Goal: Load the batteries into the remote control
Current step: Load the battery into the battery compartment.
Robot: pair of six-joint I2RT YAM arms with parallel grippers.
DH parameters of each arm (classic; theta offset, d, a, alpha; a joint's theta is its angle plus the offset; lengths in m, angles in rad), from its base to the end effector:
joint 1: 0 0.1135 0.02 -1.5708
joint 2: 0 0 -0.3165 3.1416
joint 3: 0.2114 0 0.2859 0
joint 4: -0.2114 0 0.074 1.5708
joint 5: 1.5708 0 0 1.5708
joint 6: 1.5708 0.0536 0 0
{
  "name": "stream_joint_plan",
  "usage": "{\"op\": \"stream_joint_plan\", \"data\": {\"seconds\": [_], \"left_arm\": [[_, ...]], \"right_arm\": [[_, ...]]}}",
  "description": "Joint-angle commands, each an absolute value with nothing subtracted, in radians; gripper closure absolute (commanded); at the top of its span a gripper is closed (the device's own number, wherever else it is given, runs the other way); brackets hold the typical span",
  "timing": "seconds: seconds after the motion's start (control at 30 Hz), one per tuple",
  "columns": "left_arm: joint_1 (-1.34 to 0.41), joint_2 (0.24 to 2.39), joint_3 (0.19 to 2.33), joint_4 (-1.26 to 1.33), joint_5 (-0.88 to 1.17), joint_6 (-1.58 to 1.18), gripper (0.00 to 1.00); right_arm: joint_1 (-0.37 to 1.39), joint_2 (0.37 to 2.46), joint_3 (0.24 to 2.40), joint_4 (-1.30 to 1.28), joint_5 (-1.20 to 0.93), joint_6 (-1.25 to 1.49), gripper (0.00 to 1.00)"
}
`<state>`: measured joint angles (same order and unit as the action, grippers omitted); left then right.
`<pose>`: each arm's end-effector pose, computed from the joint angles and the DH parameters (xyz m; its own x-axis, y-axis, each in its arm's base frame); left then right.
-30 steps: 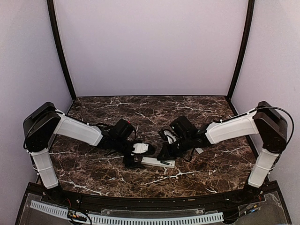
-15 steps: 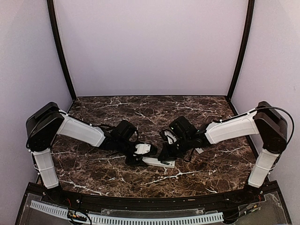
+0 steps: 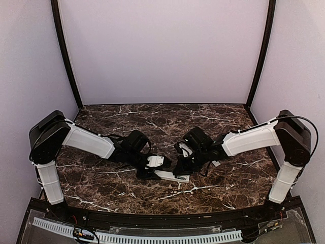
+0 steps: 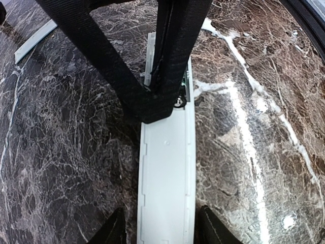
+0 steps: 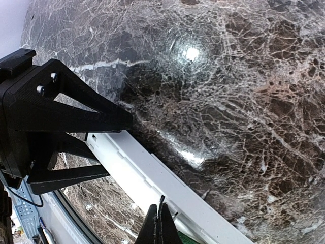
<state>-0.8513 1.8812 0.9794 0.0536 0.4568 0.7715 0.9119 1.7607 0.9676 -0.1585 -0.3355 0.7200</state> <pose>0.2576 -0.3299 0.1412 0.2503 0.6638 -0.7048 0.9663 -0.1267 0.2239 0.2254 0.3199 0.1657 -0.9443 -0.2025 -0.2595 -0.3205 0.7456 0.5843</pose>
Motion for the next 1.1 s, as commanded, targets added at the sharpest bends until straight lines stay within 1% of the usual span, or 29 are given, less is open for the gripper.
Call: {"op": "stream_joint_plan", "data": {"seconds": [0.0,0.27,0.6,1.07], "left_arm": [[-0.859,1.893,0.989,0.006,0.455,0.781,0.53],[-0.859,1.892,0.995,0.006,0.443,0.771,0.56],[-0.859,1.891,0.998,-0.02,0.437,0.776,0.56],[-0.86,1.892,1.006,-0.025,0.445,0.771,0.56]], "right_arm": [[0.922,1.76,0.949,-0.166,-0.321,0.723,1.0],[0.926,1.74,0.914,-0.171,-0.315,0.724,1.0],[0.929,1.702,0.873,-0.205,-0.275,0.724,1.0],[0.93,1.68,0.998,-0.288,-0.249,0.637,1.0]]}}
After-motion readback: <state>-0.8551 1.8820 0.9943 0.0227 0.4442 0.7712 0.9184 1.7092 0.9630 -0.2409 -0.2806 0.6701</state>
